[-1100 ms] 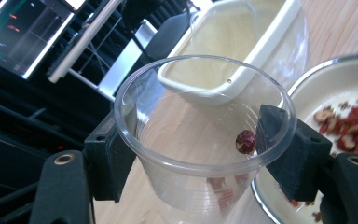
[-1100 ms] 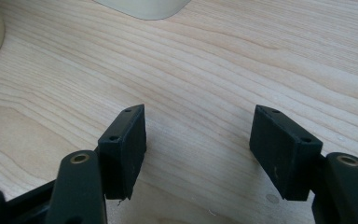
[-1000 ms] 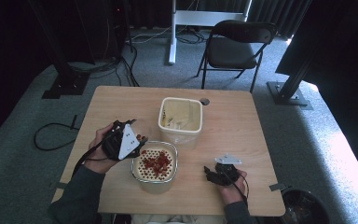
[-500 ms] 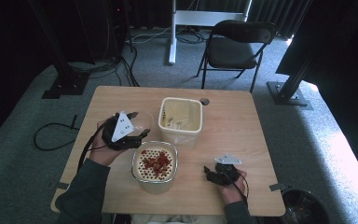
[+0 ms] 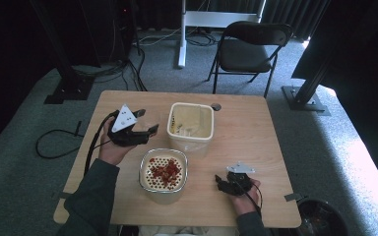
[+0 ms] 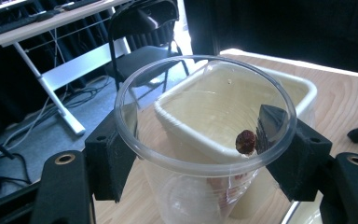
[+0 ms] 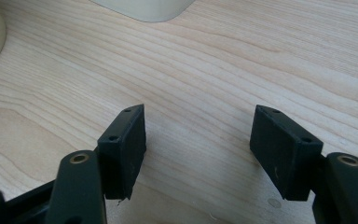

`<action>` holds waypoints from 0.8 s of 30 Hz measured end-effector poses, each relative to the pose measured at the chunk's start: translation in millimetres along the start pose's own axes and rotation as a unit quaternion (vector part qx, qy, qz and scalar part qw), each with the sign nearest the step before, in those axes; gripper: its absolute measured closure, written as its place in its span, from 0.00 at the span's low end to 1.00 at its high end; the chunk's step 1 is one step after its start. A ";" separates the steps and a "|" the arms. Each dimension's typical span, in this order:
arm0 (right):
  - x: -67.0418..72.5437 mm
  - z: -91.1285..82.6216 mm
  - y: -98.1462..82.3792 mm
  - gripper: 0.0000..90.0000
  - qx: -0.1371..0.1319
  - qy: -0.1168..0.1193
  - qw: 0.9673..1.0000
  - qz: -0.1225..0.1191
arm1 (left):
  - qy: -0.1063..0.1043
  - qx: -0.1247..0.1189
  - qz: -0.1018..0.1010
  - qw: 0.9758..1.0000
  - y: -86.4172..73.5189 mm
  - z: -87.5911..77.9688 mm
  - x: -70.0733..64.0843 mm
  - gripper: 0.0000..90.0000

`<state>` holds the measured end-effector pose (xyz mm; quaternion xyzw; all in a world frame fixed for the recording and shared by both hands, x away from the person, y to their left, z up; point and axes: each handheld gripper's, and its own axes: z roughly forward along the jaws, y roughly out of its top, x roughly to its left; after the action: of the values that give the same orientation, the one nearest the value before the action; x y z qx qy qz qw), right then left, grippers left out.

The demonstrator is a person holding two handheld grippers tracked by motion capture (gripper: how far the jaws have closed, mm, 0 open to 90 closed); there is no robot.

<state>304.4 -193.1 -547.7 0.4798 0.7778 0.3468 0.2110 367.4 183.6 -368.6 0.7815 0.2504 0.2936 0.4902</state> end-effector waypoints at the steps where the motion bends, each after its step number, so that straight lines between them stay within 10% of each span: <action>1: -0.1 0.1 -0.1 0.39 -0.001 0.000 1.000 0.000 | -0.002 -0.003 -0.003 1.000 0.6 0.6 1.3 0.35; 24: -0.7 0.4 -0.8 0.39 -0.005 0.003 1.000 -0.003 | -0.008 -0.014 -0.023 1.000 22.4 16.8 13.0 0.35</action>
<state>304.5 -193.8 -548.7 0.4756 0.7781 0.3511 0.2121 390.7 173.2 -351.2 0.7708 0.2601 0.2797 0.5099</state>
